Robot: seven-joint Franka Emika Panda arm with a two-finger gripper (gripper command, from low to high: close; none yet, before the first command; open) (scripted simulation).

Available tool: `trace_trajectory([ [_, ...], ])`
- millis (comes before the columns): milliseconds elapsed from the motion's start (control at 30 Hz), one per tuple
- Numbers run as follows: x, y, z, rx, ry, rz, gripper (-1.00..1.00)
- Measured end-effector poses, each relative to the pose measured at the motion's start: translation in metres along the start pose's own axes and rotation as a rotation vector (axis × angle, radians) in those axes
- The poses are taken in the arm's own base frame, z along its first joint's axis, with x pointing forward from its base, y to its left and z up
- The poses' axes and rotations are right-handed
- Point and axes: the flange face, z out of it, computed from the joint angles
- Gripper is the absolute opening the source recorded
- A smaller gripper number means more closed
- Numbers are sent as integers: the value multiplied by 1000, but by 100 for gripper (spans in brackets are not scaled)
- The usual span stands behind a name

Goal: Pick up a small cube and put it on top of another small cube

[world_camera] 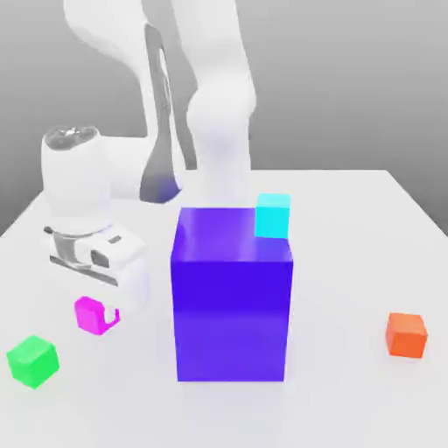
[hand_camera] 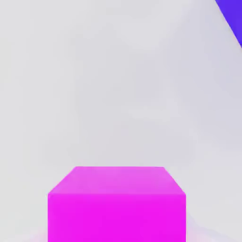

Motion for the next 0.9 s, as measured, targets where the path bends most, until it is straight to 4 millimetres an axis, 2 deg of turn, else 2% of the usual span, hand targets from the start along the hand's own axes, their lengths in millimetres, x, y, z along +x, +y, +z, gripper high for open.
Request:
trace_trajectory([
  [133, 2, -5, -4, 20, 6, -6, -100],
  [167, -4, -2, -7, 21, 7, -34, -100],
  [367, -62, 22, -34, 18, 10, -269, -100],
  [500, -100, 30, -50, 22, 9, -410, -100],
  [600, -108, 31, -36, 18, 5, -425, -100],
  [767, -107, 30, 4, 21, 8, -429, -100],
  [800, -106, 29, 10, 22, 10, -430, 100],
  [900, -106, 29, 10, 22, 10, -430, 100],
])
